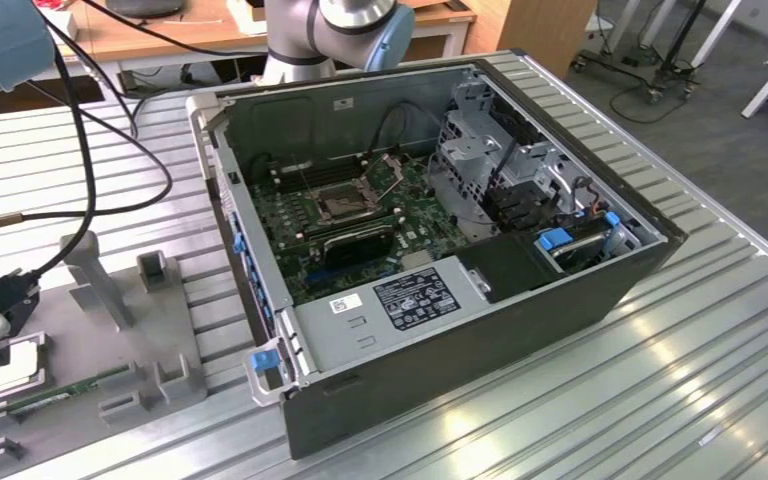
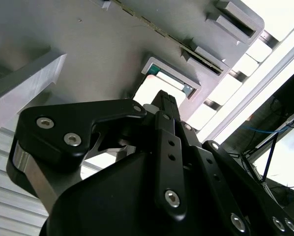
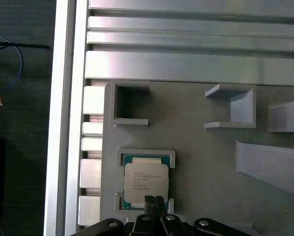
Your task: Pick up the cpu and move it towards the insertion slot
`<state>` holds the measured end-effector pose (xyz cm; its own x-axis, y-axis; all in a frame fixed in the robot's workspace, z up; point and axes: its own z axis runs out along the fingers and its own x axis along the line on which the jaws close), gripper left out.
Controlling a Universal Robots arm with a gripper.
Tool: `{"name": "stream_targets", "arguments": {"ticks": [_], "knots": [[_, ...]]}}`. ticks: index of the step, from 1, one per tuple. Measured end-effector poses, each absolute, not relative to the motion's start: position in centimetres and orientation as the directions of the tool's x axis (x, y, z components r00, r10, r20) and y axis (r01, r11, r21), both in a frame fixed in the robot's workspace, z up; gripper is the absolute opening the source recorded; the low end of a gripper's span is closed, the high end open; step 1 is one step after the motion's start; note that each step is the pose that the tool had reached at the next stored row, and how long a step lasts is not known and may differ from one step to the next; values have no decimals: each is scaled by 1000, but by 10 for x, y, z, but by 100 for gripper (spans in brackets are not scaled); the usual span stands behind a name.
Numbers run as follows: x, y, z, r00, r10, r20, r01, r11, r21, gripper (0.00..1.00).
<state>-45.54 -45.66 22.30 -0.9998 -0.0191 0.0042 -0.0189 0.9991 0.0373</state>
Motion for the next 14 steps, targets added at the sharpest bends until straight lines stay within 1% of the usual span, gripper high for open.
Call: {"name": "stream_targets", "arguments": {"ticks": [2,5,6,8,9,10,11,14], "knots": [[-455,-457,223,-1000,-19,4,-19,999,37,11],[-455,-457,223,-1000,-19,4,-19,999,37,29],[-455,-457,223,-1000,-19,4,-19,999,37,29],[-455,-457,223,-1000,-19,4,-19,999,37,41],[-455,-457,223,-1000,-19,4,-19,999,37,41],[-455,-457,223,-1000,-19,4,-19,999,37,47],[-455,-457,223,-1000,-19,4,-19,999,37,47],[-455,-457,223,-1000,-19,4,-19,999,37,64]]}}
